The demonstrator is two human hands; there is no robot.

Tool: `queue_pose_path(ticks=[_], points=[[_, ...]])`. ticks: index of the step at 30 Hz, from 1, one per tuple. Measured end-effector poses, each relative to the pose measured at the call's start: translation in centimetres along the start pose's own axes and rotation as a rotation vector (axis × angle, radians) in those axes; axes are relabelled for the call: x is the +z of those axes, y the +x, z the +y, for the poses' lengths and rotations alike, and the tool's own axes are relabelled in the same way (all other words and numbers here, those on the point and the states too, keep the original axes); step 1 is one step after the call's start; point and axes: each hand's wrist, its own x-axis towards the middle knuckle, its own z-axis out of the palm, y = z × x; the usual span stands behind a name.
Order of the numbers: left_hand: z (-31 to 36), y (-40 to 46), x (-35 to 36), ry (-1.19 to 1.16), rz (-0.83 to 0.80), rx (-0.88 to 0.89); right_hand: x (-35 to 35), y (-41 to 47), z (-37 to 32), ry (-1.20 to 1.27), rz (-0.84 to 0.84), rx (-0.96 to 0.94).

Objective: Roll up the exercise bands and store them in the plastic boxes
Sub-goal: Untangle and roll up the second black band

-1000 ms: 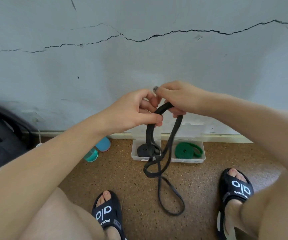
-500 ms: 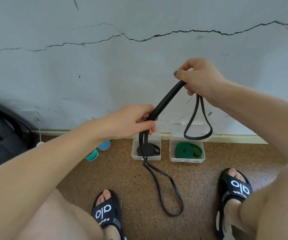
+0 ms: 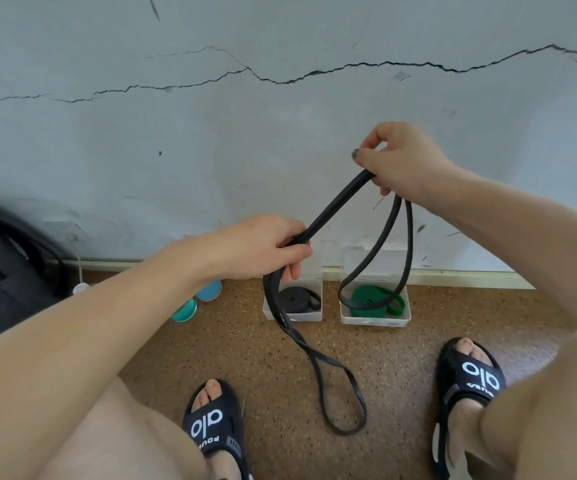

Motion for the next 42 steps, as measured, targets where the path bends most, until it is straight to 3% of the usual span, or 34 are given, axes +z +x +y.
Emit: queue_pose_path(ticks=[5, 9, 13, 16, 21, 28, 34, 37, 42], points=[[0.2, -0.5, -0.9, -0.079, 0.093, 0.002, -0.1, -0.3, 0.4, -0.102, -0.072, 0.038], [0.2, -1.1, -1.6, -0.065, 0.123, 0.006, 0.2, -0.9, 0.7, -0.225, -0.394, 0.122], [0.8, -1.0, -1.6, -0.061, 0.139, 0.056, 1.2, -2.1, -0.1, 0.022, -0.679, 0.141], [1.2, -0.7, -1.3, -0.059, 0.138, 0.077, 2.8, -2.9, -1.1, 0.052, -0.758, 0.008], [0.7, -0.5, -1.1, -0.052, 0.115, 0.078, 2.9, -2.8, -1.7, -0.045, -0.572, -0.084], [-0.1, -0.3, -1.3, -0.052, 0.128, 0.019, 1.4, -2.1, -2.0, 0.201, -0.426, -0.079], [-0.3, -0.6, -0.7, -0.188, 0.047, -0.042, 1.0, -2.0, -2.0, 0.193, -0.363, -0.074], [-0.5, -0.9, -0.5, -0.181, 0.088, -0.045, 0.5, -1.9, -2.0, 0.251, -0.317, -0.053], [0.0, -1.8, -1.6, -0.398, 0.176, 0.023, -0.5, -1.6, -1.4, 0.329, -0.274, -0.009]])
